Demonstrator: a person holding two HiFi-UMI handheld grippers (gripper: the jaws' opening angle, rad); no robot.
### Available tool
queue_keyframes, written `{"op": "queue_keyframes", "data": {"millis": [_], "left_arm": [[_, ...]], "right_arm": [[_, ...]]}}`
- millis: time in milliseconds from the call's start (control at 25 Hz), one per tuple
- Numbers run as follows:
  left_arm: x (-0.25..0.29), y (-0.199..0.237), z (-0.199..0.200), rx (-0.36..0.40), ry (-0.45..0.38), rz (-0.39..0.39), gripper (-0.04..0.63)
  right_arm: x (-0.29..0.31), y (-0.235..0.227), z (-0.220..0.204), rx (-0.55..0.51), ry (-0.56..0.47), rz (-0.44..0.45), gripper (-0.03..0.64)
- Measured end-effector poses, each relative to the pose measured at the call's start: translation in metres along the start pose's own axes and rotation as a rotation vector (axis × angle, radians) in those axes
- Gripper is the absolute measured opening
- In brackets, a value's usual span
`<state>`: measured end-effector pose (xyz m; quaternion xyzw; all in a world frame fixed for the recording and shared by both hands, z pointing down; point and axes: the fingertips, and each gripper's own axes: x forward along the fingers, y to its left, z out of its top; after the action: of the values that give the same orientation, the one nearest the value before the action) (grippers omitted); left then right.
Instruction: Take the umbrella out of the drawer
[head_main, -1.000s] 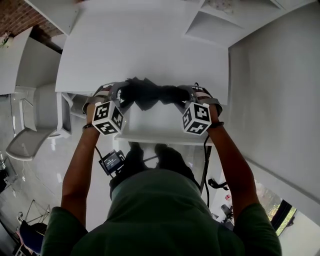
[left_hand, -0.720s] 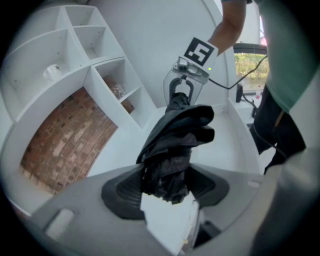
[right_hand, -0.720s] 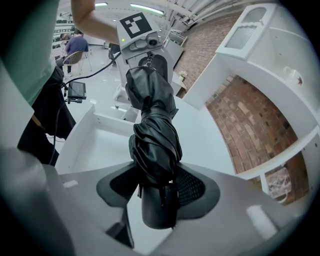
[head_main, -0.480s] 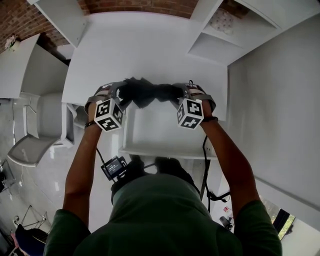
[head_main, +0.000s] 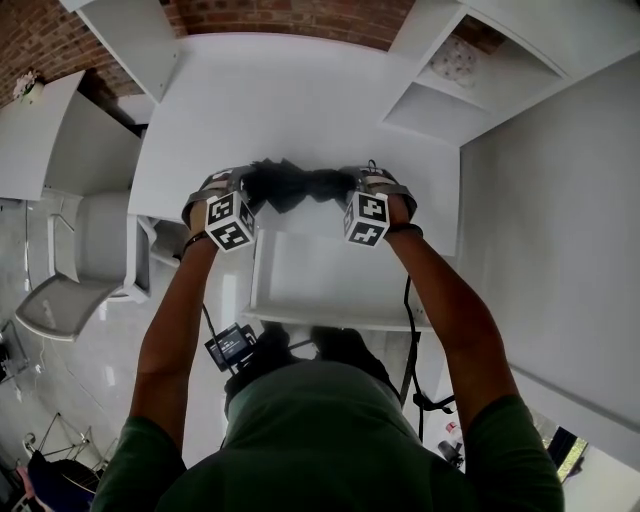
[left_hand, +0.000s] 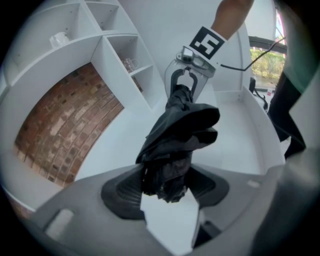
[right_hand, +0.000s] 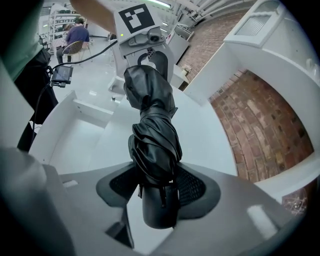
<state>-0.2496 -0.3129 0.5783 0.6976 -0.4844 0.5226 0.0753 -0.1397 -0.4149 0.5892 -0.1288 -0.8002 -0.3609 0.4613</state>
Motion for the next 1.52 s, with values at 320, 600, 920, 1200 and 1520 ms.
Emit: {"op": "queue_keyframes", "data": {"millis": [320,600,920,1200,1520], "left_arm": [[0.030,0.001,-0.013,-0.016,0.019,-0.033,0.249],[0.048,-0.007,-0.018,-0.019,0.031,-0.069,0.266],[0.041,-0.004,-0.021,-0.023,0.023,-0.056,0.263],[0.006,0.018,-0.020,-0.042,-0.014,0.062,0.322],[-0.083,0.044,-0.010,-0.061,-0.121,0.259,0.210]], "right_arm": [[0.035,-0.001,-0.013,0.011,0.074,0.038,0.235],[0.044,0.003,-0.021,0.063,0.112,0.048,0.158],[0.037,0.017,-0.015,0.097,0.137,0.087,0.168],[0.015,0.020,-0.011,0.253,0.088,0.055,0.184],[-0.053,-0.004,0.026,0.403,-0.078,-0.100,0.167]]}}
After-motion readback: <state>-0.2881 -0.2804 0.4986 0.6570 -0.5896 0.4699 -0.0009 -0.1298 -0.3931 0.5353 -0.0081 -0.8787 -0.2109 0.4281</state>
